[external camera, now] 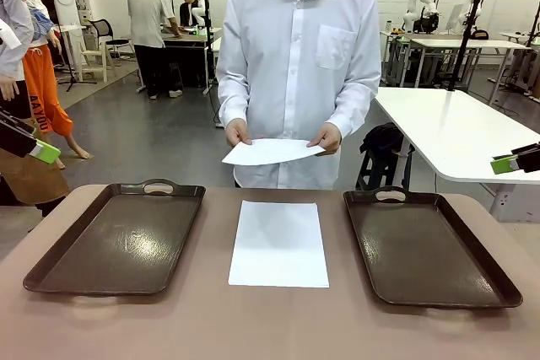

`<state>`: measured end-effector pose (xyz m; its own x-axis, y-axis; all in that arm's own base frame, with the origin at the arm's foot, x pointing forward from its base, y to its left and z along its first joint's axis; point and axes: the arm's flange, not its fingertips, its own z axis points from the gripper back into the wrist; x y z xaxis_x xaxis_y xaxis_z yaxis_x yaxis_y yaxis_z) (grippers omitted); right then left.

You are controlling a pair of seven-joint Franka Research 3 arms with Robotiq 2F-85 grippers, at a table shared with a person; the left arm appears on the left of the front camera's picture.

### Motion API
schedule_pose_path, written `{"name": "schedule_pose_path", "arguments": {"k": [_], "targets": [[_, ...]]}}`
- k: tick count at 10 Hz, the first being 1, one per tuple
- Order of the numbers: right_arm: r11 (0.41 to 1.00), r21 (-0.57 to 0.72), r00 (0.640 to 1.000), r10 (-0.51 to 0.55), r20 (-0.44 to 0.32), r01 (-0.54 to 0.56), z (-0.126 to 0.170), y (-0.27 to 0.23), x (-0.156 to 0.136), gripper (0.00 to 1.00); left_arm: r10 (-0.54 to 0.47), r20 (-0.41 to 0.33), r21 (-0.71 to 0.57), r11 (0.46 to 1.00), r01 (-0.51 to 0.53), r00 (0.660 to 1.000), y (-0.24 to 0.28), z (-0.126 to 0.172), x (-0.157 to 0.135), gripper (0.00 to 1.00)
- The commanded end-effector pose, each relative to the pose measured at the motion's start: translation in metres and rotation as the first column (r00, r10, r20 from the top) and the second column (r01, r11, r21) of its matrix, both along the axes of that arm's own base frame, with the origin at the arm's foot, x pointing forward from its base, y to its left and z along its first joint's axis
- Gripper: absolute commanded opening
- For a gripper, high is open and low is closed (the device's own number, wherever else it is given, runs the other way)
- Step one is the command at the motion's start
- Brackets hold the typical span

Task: Sort the A4 documents.
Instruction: Receive the A4 Paper.

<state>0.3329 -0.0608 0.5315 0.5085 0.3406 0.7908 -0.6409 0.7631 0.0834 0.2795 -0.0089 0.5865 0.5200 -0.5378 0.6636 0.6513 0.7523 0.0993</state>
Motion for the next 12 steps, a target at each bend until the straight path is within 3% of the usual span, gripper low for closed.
{"name": "schedule_pose_path", "arguments": {"k": [1,12], "targets": [[1.0,0.007,1.0,0.007,-0.001,-0.007,-0.0011,0.0004,0.0007,1.0,0.0,0.0,0.001,1.0,0.0,1.0,-0.0002,-0.0001,0.0001,1.0],[1.0,0.007,1.0,0.007,-0.001,-0.007,-0.0011,0.0004,0.0007,1.0,0.0,0.0,0.001,1.0,0.0,1.0,-0.0002,-0.0001,0.0001,1.0]]}}
